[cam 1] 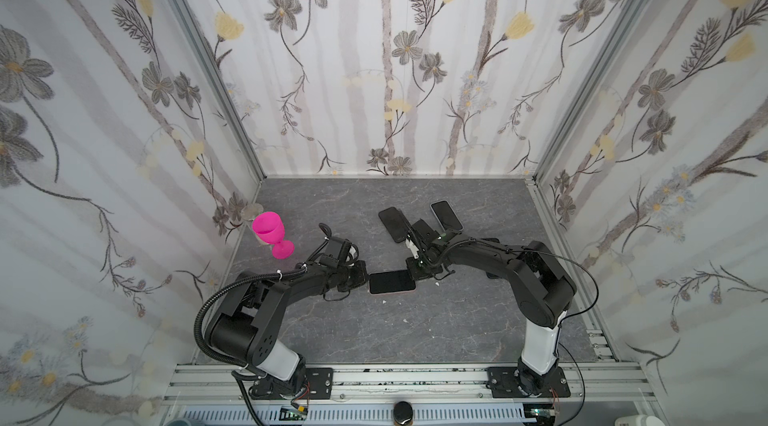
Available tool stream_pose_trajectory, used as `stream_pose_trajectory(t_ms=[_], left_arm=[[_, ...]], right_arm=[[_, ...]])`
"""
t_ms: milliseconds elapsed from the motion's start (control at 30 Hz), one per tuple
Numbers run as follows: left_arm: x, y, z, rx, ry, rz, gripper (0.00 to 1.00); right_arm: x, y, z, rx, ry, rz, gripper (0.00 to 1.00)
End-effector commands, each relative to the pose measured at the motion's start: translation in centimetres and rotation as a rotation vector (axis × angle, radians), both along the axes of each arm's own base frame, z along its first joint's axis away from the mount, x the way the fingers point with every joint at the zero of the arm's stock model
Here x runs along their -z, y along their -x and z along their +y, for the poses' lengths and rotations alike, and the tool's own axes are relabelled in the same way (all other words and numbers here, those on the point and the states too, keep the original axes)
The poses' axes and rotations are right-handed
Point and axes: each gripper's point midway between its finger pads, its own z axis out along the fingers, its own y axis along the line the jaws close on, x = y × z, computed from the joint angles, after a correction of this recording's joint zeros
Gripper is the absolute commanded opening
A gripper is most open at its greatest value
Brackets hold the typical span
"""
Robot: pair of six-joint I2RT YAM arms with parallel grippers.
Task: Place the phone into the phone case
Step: 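Press the phone's edges into the pink case rim with both grippers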
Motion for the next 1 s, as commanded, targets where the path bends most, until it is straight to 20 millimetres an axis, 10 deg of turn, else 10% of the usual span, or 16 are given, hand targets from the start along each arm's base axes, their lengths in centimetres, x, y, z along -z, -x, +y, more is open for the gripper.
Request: stream_pose_trajectory(t_ms=[0,967], left_arm=[[1.4,1.5,1.2,-0.009,-0.065,0.07,0.02],[1.3,1.5,1.0,-0.002,-0.057,0.061,0.02]], right_arm=[[0.5,-0.4,-1.0,0.017,0.047,-0.008,0.19],[7.1,3.6,-3.7,-0.052,0.257,0.124,0.07]])
